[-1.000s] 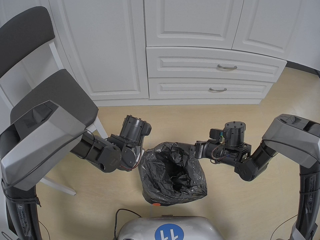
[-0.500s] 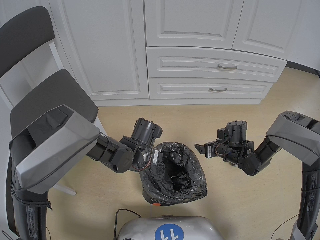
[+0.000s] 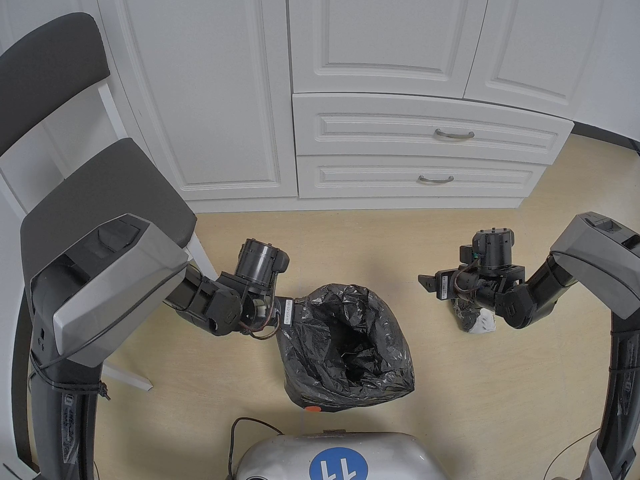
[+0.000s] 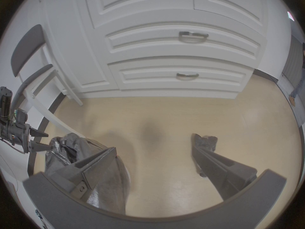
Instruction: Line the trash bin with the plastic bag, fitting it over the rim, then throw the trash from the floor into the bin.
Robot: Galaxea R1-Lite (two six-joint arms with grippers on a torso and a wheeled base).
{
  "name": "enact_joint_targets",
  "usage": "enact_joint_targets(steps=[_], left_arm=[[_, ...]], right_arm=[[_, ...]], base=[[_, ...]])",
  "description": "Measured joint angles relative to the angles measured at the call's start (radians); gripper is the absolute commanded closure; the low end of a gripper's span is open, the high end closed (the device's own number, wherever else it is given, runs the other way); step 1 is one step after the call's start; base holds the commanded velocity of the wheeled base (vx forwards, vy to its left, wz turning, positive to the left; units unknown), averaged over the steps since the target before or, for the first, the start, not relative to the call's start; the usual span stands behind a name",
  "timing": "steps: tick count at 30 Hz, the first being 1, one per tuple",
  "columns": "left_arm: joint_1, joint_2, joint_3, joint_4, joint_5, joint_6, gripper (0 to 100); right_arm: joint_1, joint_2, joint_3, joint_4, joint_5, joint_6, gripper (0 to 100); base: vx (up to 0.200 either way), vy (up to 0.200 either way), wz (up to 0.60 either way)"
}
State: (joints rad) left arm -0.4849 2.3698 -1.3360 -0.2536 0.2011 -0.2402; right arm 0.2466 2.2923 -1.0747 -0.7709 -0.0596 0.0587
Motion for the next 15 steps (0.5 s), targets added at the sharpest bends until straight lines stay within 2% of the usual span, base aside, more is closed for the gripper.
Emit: enact_joint_targets(steps=[6,15], left_arm=[[0.012,-0.006,-0.001,-0.019,-0.009,-0.003,0],[-0.004,-0.041,0.006,-0.012,-0.010,-0.006,0]], right_arm=[[-0.061,0.001,-0.024,0.074,0.005,0.000,0],[-0.151,0.085,-0.110,0.167,0.057,-0.026,0]], base=[[0.000,0.000,0.00],[0.000,0.000,0.00]])
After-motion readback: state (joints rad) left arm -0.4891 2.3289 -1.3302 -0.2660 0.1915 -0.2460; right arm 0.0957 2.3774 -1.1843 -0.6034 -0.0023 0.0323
